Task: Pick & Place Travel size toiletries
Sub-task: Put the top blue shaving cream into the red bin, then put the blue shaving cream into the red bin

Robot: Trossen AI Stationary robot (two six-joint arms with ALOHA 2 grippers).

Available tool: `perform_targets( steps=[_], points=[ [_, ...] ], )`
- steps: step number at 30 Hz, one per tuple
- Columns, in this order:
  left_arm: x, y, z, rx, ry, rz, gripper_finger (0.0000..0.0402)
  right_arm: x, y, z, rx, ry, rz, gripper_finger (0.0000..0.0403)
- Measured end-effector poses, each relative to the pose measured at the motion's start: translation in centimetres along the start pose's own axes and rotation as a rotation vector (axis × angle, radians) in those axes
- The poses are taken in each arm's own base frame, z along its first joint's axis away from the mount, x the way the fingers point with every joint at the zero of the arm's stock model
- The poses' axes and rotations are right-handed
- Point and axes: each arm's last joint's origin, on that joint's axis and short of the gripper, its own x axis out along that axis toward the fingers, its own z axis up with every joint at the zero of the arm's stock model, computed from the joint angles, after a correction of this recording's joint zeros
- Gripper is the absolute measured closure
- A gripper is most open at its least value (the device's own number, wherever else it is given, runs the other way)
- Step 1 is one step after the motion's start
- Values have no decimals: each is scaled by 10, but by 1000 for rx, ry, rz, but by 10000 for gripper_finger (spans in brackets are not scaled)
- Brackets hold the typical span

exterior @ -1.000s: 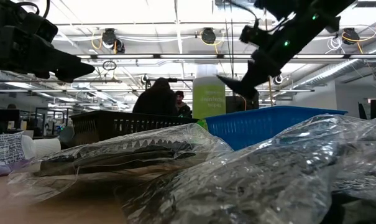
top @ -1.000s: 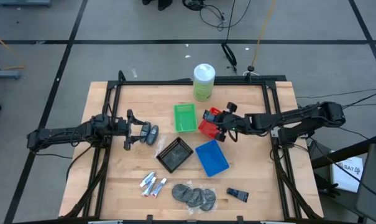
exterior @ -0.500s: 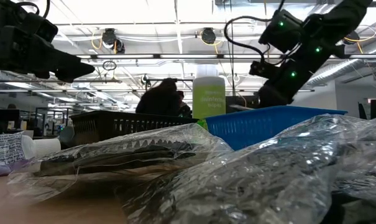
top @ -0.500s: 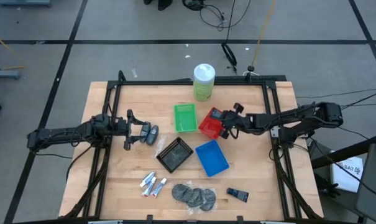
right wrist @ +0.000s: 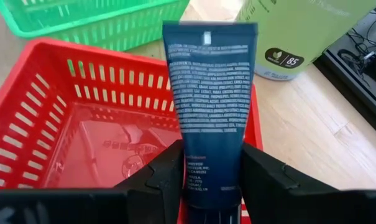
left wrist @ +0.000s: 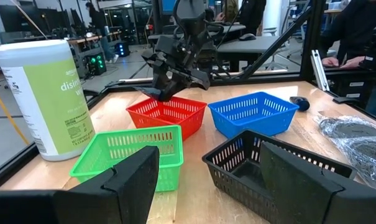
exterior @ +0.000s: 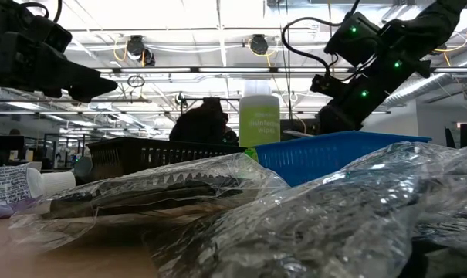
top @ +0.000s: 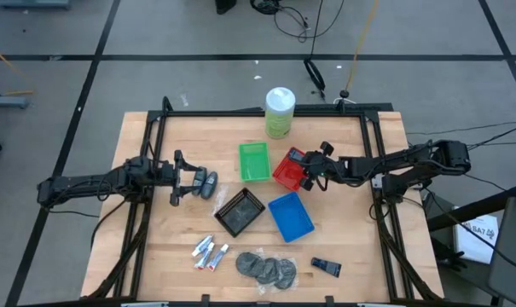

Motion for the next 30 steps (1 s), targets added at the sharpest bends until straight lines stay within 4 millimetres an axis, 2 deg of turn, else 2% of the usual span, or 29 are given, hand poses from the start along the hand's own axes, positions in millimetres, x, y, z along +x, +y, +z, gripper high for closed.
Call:
perform_targets(
  steps=[13,17,22,30],
  points=[
    [0,0,0,0,-1,0,128,-5,10,1,-19,-32,37,224],
    [0,0,0,0,0,0,128,-14,13,6,-16,-74,64,214],
    [0,0,0,0,0,0,128,-39,20,19,3,-213,154,208],
    [0,0,0,0,-1,0,128,-103,47,38,7,-501,632,210]
  ],
)
